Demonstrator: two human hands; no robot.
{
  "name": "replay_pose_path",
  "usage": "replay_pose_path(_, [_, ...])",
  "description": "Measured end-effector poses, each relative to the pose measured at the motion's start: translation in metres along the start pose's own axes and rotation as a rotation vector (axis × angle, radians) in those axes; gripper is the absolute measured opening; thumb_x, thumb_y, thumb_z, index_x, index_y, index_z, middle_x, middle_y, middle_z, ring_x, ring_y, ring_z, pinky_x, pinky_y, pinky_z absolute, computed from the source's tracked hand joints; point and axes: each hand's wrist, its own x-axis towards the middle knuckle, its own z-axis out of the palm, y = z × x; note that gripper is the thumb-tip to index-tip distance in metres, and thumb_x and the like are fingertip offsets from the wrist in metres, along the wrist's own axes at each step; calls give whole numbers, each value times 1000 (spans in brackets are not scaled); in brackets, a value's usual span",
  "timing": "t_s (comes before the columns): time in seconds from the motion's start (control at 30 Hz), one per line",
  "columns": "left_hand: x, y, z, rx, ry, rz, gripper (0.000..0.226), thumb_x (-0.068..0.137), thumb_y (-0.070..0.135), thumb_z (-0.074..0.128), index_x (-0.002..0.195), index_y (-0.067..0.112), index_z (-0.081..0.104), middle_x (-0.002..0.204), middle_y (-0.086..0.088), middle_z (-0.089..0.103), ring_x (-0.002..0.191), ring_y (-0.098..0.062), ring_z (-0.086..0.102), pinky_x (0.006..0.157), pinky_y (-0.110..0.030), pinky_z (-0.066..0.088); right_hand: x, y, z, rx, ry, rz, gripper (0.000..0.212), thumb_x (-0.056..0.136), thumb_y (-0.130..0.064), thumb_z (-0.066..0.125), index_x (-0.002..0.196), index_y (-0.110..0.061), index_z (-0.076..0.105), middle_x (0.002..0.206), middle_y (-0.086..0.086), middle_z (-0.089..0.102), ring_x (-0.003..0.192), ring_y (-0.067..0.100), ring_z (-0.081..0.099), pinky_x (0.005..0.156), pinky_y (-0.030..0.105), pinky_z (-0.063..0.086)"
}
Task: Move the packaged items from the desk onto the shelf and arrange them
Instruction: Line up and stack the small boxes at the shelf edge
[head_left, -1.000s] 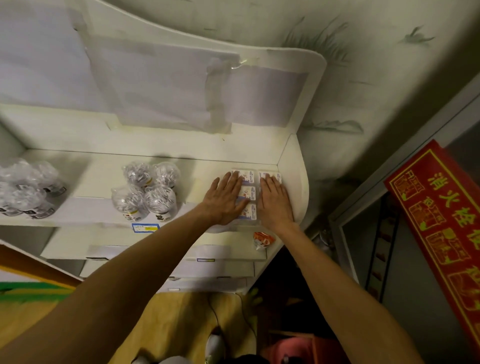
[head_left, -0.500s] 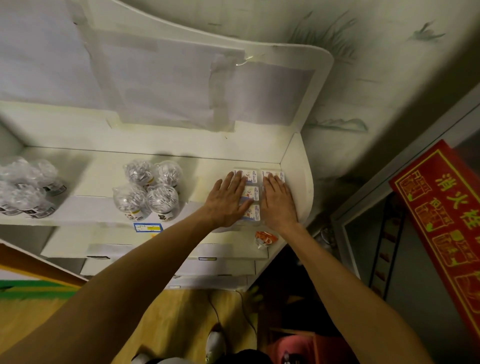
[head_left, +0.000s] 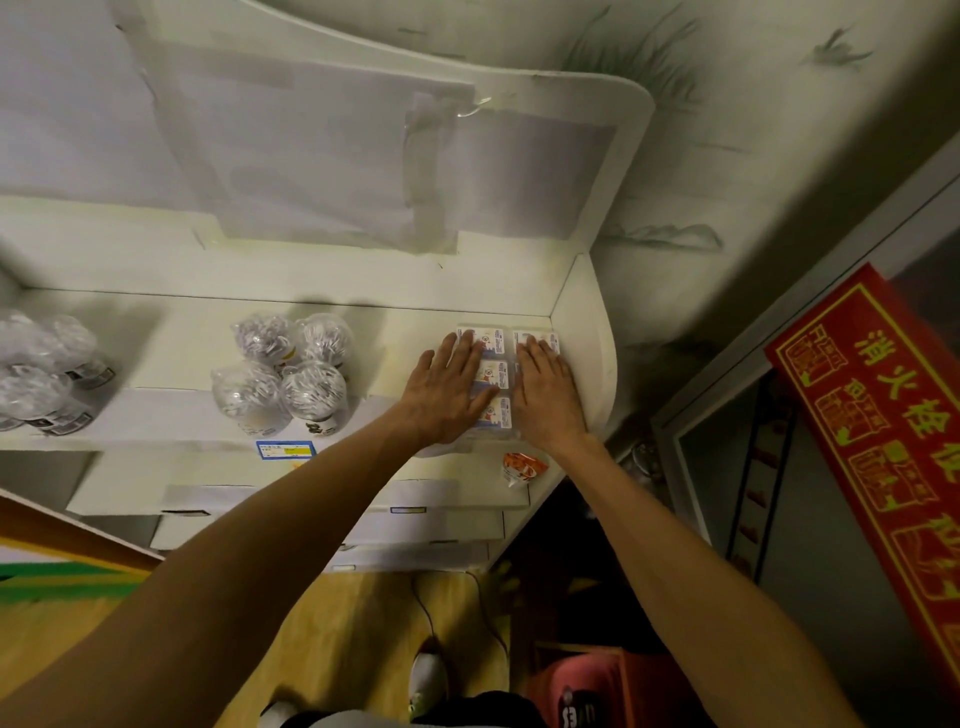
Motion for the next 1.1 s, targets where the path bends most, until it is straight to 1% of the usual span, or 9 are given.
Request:
replay_pose_path(0.1, [1, 0, 0, 25, -12, 2, 81, 98, 64, 5, 158, 12, -8, 166, -10, -12, 153, -28, -9, 124, -49, 7, -2, 0, -2, -9, -16, -8, 86, 97, -48, 55, 159, -9, 9, 168, 10, 8, 155, 24, 0, 126, 42, 4])
replay_pose_path(0.23, [3, -3, -4, 53, -27, -10, 82, 97, 65, 6, 158, 12, -8, 166, -10, -12, 153, -28, -8, 123, -50, 6, 1, -4, -3, 39, 4, 2, 76, 102, -44, 47, 159, -10, 11, 168, 9, 10, 155, 23, 2, 126, 40, 3])
replay_pose_path(0.33, [2, -1, -5, 57, -61, -5, 83, 97, 66, 6, 158, 12, -10, 166, -9, -13, 153, -28, -8, 123, -51, 6, -2, -3, -3, 30, -33, 9, 79, 101, -45, 49, 159, -10, 10, 168, 9, 9, 155, 23, 1, 126, 42, 3])
replay_pose_path(0.53, [-10, 8, -5, -62, -31, -12, 79, 99, 64, 9, 158, 16, -12, 166, -6, -16, 153, -26, -11, 124, -48, 2, -3, 0, -6, 49, -41, 6, 78, 101, -45, 50, 159, -10, 11, 168, 9, 10, 155, 23, 2, 126, 40, 3])
replay_pose_path(0.7, [-16, 6, -3, -45, -69, 11, 81, 98, 66, 8, 158, 15, -12, 165, -6, -18, 152, -25, -16, 124, -48, 2, -5, -3, -7, 75, -4, 16, 68, 105, -42, 39, 159, -10, 12, 168, 9, 10, 155, 23, 2, 126, 40, 4])
replay_pose_path(0.8, [-16, 6, -4, -37, -78, 10, 81, 98, 66, 8, 158, 15, -13, 165, -6, -19, 152, -26, -17, 124, -47, 0, -6, -6, -7, 59, 1, 16, 66, 106, -40, 36, 159, -10, 12, 168, 9, 9, 155, 23, 1, 126, 41, 4])
replay_pose_path(1.1, [-11, 5, -4, -32, -52, 2, 82, 98, 67, 9, 158, 15, -12, 165, -7, -18, 152, -27, -16, 124, -49, 3, -3, -5, -4, 8, 13, 8, 73, 104, -44, 42, 160, -11, 10, 168, 9, 9, 155, 23, 1, 126, 40, 2])
